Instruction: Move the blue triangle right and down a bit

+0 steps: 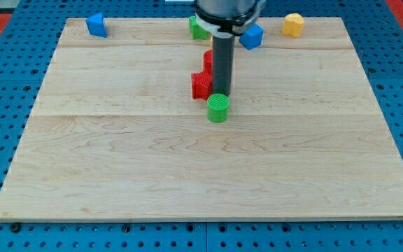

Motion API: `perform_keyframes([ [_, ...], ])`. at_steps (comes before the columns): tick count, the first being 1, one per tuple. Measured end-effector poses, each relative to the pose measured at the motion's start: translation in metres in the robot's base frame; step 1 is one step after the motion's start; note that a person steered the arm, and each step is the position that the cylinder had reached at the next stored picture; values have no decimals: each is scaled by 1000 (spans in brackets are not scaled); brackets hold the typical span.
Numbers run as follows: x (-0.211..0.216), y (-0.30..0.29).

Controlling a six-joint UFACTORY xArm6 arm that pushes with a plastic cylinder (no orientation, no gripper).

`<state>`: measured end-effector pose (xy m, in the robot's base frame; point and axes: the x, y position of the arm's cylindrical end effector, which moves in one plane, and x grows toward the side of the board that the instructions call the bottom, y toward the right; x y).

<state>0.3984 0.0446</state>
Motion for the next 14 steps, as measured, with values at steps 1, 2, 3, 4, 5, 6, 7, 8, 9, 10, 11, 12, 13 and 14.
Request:
perform_keyframes([
  [1, 9, 16],
  [2, 40, 2],
  [3, 39, -37],
  [4, 67, -5],
  [5, 121, -107],
  [6, 73, -262],
  [7, -13, -350],
  [8, -78, -348],
  [9, -177, -344],
  [10, -207, -327],
  [11, -191, -275],
  [12, -169, -211],
  [13, -182, -235],
  [14, -183, -192],
])
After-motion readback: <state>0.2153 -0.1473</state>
